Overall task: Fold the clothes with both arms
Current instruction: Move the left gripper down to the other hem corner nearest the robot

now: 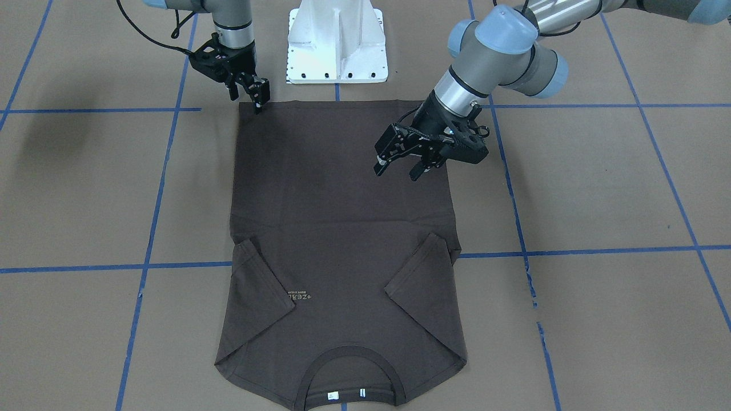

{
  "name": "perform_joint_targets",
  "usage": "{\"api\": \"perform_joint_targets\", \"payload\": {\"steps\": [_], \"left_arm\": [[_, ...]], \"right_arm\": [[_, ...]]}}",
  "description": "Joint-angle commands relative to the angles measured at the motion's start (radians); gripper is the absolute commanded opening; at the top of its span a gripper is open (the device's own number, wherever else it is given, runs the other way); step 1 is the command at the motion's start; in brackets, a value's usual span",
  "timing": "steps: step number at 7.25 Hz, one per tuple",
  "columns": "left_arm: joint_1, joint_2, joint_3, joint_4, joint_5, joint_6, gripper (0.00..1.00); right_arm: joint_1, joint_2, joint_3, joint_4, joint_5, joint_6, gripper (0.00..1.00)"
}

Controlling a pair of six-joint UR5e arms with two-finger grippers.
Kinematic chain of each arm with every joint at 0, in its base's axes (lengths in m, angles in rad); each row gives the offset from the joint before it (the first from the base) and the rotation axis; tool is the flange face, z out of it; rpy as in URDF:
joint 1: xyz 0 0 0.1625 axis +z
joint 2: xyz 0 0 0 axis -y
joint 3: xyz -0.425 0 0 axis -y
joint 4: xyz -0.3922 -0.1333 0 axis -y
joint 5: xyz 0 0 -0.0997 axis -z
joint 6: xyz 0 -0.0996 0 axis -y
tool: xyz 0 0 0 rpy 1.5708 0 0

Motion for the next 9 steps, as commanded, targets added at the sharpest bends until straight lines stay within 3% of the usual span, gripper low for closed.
{"api": "perform_joint_targets", "payload": {"steps": [1,2,4,6,7,9], "left_arm": [[0.0,0.001,0.002,-0.002,0.001,0.002,0.9],[0.0,0.003,0.002,-0.002,0.001,0.003,0.9],[0.0,0.001,0.01,-0.002,0.001,0.003,0.9],[0.002,0.001,0.01,-0.002,0.001,0.003,0.9],[0.0,0.001,0.01,-0.002,0.001,0.002,0.9],[0.002,0.001,0.01,-0.002,0.001,0.002,0.9]], "right_arm": [[-0.004,0.0,-0.007,0.0,0.004,-0.002,0.77],[-0.004,0.0,-0.007,0.0,0.007,0.0,0.75],[-0.004,-0.017,-0.007,0.0,0.006,0.0,0.45],[-0.004,-0.026,-0.006,0.0,0.006,0.0,0.22],[-0.004,-0.029,-0.006,0.0,0.006,0.0,0.0],[-0.002,-0.023,0.006,0.0,0.019,0.0,0.0]]}}
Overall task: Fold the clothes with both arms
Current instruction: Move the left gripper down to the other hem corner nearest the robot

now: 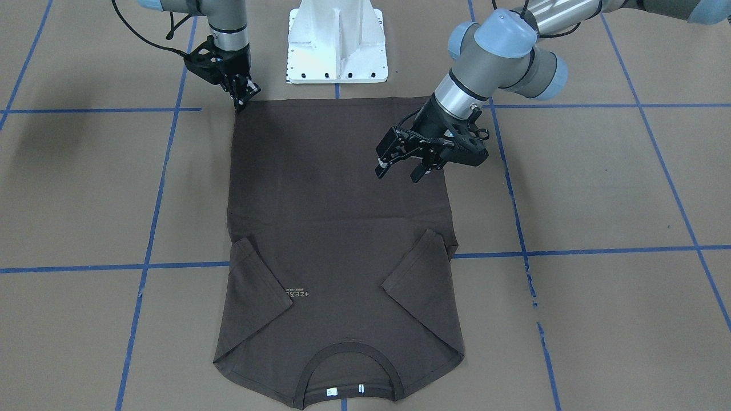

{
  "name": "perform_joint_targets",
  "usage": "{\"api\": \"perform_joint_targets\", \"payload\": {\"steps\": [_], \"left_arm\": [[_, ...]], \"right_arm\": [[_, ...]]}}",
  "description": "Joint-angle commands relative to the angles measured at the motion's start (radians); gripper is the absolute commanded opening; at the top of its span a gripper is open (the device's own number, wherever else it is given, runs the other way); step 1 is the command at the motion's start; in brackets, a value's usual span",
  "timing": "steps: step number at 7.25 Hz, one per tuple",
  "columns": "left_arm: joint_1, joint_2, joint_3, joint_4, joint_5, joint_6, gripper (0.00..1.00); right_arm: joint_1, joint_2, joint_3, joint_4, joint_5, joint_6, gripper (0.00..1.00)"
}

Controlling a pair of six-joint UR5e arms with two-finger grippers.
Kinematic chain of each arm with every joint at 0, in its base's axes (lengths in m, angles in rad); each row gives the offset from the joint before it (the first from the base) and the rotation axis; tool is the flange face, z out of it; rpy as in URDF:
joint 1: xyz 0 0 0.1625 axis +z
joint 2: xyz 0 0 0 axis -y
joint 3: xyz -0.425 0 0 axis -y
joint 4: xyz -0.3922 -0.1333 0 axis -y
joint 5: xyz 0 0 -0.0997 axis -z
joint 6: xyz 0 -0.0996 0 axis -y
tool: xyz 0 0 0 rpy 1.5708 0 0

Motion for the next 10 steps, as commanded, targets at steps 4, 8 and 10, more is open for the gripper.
{"api": "perform_joint_targets", "payload": {"steps": [4,8,10], "left_arm": [[0.224,0.066,-0.16,0.213,0.28,-0.198,0.85],[0.488,0.185,-0.291,0.528,0.419,-0.416,0.81],[0.523,0.201,-0.305,0.655,0.416,-0.447,0.79]], "right_arm": [[0.044,0.003,0.073,0.0,0.048,-0.014,0.0],[0.044,0.002,0.078,0.0,0.045,-0.023,0.0],[0.043,0.0,0.078,0.0,0.045,-0.023,0.0]]}}
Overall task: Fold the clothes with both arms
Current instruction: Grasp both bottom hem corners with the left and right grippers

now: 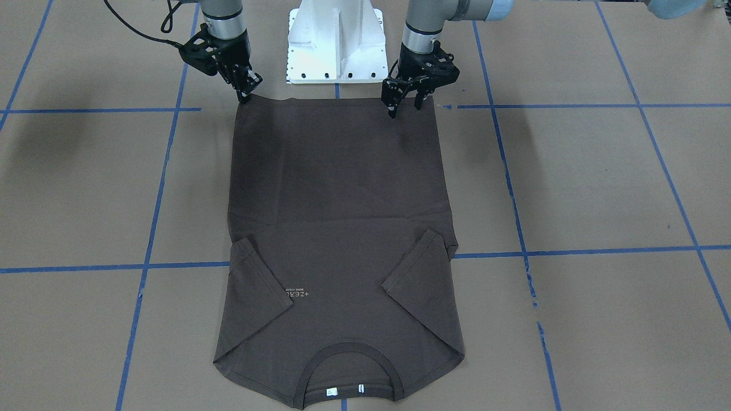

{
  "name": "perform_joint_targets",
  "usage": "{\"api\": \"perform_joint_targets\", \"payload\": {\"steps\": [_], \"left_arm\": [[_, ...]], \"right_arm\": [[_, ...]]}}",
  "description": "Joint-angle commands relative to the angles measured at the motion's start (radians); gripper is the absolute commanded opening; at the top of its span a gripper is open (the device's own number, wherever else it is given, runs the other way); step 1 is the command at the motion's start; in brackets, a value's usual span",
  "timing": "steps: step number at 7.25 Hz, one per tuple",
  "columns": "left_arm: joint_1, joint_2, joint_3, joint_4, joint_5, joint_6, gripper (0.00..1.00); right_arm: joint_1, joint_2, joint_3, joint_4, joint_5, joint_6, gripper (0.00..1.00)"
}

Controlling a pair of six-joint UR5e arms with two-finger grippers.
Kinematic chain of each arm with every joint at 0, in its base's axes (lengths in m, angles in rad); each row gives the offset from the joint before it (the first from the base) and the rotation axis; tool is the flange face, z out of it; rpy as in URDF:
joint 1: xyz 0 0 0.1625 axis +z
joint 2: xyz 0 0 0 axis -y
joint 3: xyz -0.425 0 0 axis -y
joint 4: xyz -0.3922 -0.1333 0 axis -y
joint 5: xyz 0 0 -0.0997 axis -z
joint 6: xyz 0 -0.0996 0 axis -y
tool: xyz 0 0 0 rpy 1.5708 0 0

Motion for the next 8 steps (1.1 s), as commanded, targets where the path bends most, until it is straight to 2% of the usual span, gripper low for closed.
{"api": "perform_joint_targets", "payload": {"steps": [1,4,5,6,7,8], "left_arm": [[0.034,0.022,-0.035,0.132,-0.001,-0.051,0.78],[0.041,0.067,-0.047,0.134,-0.012,-0.074,0.72],[0.041,0.065,-0.05,0.133,-0.021,-0.079,0.65],[0.042,0.065,-0.053,0.133,-0.041,-0.092,0.49],[0.042,0.065,-0.052,0.134,-0.044,-0.121,0.22],[0.042,0.067,-0.053,0.134,-0.044,-0.122,0.0]], "right_arm": [[-0.004,-0.001,-0.001,0.0,0.0,0.0,0.0],[-0.006,-0.001,0.0,0.0,-0.002,0.0,0.0],[-0.006,-0.001,0.0,0.0,-0.002,0.0,0.0],[-0.006,-0.001,0.0,0.0,-0.002,0.0,0.0],[-0.004,-0.001,0.0,0.0,-0.002,0.0,0.0],[-0.004,0.0,0.0,0.0,-0.002,0.0,0.0]]}}
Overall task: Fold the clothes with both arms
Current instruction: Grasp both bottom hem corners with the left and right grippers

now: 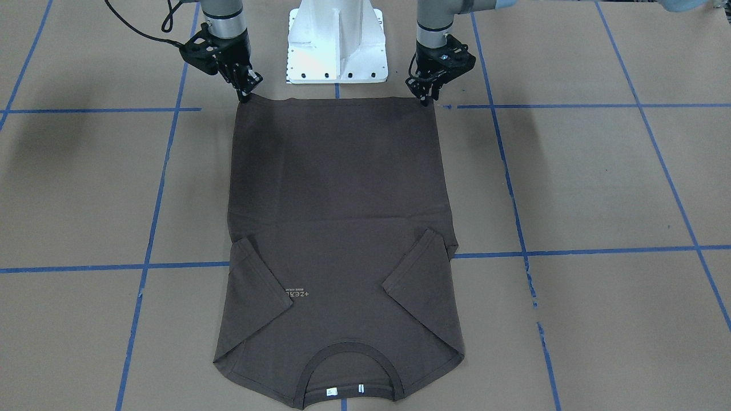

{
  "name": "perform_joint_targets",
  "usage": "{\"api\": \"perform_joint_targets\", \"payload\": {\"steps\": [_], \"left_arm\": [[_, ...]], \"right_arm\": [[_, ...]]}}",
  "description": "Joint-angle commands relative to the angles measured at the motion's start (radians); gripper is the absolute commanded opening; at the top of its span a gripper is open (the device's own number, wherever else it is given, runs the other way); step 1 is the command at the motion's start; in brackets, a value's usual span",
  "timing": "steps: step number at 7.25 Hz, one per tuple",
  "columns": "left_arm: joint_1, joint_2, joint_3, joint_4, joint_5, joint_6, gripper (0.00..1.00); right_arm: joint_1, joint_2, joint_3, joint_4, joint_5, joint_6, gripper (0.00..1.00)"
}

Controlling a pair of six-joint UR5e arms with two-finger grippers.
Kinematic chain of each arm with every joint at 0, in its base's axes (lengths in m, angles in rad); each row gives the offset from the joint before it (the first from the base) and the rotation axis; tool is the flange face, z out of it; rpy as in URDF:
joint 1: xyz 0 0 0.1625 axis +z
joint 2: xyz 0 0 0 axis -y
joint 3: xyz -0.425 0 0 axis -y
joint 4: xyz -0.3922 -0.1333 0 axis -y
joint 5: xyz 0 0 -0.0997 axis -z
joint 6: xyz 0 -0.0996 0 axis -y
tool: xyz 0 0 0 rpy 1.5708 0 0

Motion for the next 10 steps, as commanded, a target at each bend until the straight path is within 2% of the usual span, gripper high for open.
{"api": "perform_joint_targets", "payload": {"steps": [1,3,4,5,7,10], "left_arm": [[0.0,-0.002,-0.001,0.001,-0.006,-0.012,0.0],[0.0,0.009,-0.018,0.008,-0.016,-0.009,0.0],[0.009,0.027,-0.017,0.008,-0.015,-0.011,0.49],[0.013,0.027,-0.018,0.007,-0.016,-0.011,0.62],[0.016,0.026,-0.014,0.002,-0.019,-0.012,0.65],[0.02,0.023,-0.006,-0.001,-0.02,-0.009,0.59]], "right_arm": [[0.001,0.001,0.0,0.0,0.001,0.0,0.0],[0.002,0.003,0.002,0.0,0.002,0.0,0.0],[0.004,0.003,0.002,0.0,0.002,-0.001,0.0],[0.004,0.004,0.002,0.0,0.002,-0.002,0.0],[0.004,0.006,0.002,0.0,0.002,0.0,0.0],[0.004,0.003,0.002,0.0,0.002,0.0,0.0]]}}
